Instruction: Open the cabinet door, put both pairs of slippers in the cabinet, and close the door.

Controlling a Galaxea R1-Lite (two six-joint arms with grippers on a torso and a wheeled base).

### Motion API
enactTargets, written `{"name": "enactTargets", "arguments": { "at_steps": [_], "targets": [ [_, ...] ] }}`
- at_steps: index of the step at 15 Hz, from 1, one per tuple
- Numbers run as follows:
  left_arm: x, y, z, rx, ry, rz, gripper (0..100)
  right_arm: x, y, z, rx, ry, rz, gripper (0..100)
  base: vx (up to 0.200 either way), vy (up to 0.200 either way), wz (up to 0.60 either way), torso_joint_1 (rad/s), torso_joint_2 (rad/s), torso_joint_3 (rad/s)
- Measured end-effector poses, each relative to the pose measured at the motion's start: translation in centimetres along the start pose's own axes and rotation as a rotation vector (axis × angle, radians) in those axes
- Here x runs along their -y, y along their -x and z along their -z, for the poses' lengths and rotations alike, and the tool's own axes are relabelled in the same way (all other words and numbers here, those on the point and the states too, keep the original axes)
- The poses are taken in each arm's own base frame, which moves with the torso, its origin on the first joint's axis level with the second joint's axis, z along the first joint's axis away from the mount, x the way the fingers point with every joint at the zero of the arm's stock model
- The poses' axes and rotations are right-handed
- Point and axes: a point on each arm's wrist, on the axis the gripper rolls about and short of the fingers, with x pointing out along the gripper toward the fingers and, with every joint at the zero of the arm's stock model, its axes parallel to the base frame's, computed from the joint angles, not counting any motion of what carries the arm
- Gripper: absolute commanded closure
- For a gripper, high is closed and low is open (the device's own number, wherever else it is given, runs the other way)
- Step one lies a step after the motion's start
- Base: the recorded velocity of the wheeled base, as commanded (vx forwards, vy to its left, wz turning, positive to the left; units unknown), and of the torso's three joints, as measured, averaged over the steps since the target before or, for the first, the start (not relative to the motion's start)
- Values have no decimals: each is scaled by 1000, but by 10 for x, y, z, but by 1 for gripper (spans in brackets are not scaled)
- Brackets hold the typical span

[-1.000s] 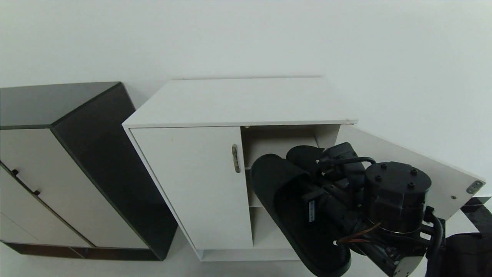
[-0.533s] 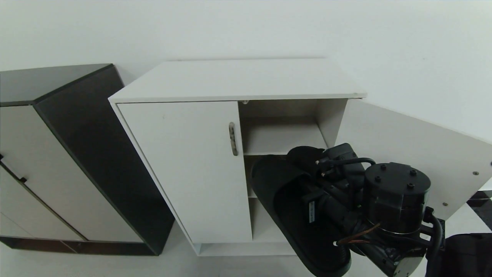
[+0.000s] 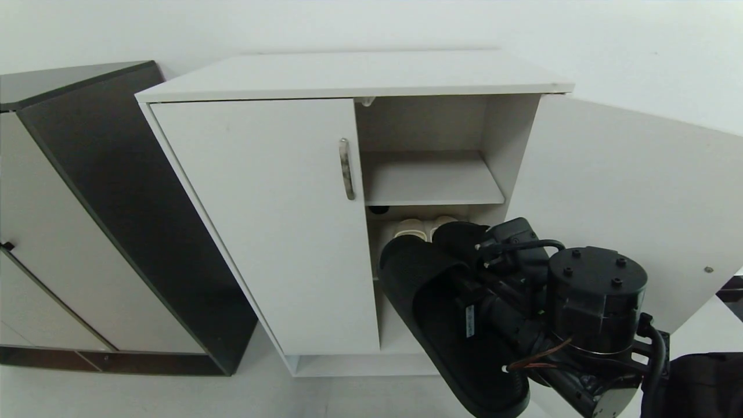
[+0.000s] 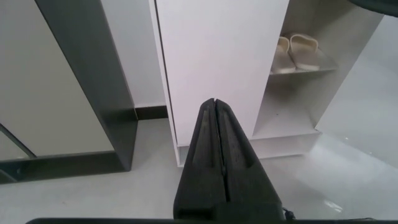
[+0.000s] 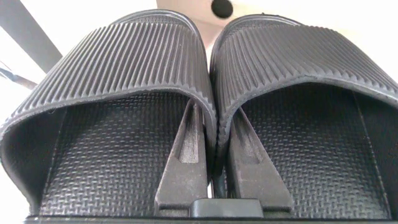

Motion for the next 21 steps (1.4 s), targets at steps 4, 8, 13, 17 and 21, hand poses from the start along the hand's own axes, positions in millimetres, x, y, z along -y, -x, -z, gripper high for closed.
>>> {"name": "enactTargets", "arguments": {
  "at_steps": [4,8,13,17,21],
  "targets": [
    [0,0,0,0,7,-1,100,1,-2,3,-9,-3,6,100,0,0,0,-23,393,360],
    [0,0,0,0,8,-2,100,4,-6,5,-8,-7,19,100,0,0,0,2,55,51],
    [0,0,0,0,8,-2,100,4,-6,8,7,-8,13,100,0,0,0,0,0,0],
    [0,0,0,0,8,-1,100,-4,-20,2,-58,14,172,100,0,0,0,0,0,0],
    [0,0,0,0,7,-1,100,-23,-23,-36,-91,-54,300,100,0,0,0,0,0,0]
  ]
}}
